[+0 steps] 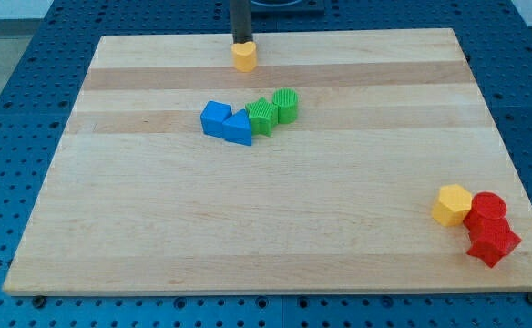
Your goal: Push the heart into the hexagon
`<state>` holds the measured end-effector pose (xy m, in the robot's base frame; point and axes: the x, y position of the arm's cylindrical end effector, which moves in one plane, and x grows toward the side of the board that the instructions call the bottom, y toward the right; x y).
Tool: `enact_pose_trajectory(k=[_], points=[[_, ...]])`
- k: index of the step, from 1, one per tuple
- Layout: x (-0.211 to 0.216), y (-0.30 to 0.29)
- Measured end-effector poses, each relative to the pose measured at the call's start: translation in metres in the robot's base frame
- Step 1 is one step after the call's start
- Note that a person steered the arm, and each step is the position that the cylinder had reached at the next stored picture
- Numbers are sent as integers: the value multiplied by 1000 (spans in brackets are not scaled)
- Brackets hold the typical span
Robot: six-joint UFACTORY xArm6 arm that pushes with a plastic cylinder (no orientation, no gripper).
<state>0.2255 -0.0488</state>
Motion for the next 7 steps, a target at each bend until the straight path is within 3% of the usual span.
enact_pose_trajectory(k=[1,2,4,7], points=[[32,12],[38,14],[-33,-6],[-2,-26]])
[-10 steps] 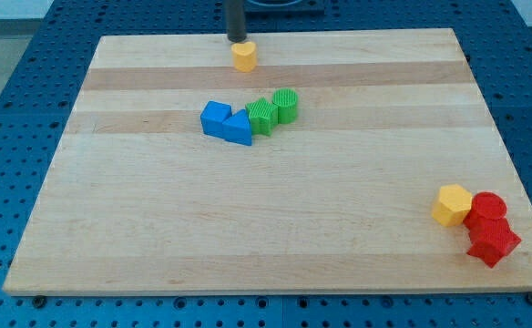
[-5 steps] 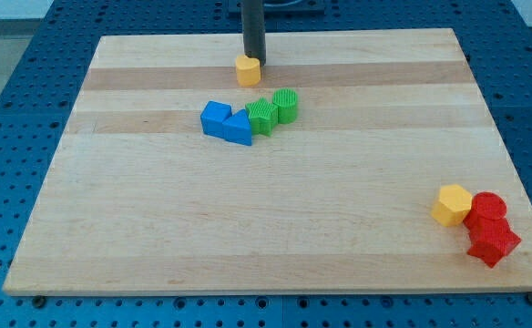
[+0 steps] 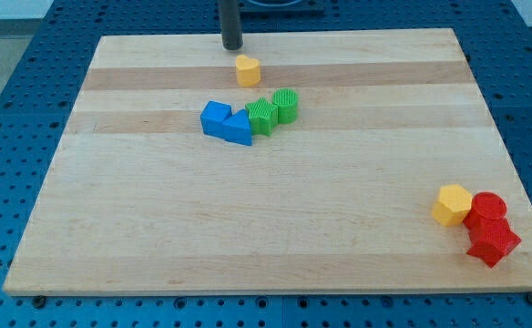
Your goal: Push the heart into the hexagon
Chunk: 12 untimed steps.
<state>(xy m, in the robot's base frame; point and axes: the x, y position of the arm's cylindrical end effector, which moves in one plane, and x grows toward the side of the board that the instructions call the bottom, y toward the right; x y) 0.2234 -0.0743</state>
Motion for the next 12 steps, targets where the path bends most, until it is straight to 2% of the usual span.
enact_pose_trajectory(k=[2,3,7,8,10,11,12], points=[[44,0],[54,4],[88,135],[85,145],[36,117],[43,93],[69,89]])
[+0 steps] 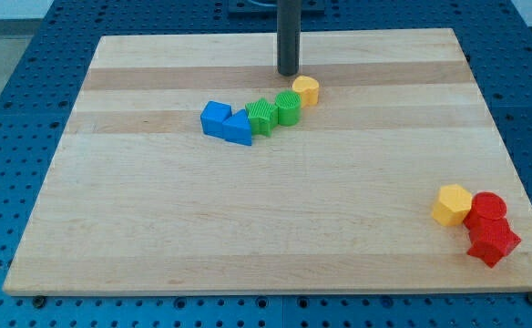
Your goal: Push the heart into the hexagon
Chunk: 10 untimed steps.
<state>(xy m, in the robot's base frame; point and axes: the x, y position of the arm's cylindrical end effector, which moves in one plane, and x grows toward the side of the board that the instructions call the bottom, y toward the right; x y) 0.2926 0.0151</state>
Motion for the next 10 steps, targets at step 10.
enact_pose_trajectory(k=[10], points=[[232,67]])
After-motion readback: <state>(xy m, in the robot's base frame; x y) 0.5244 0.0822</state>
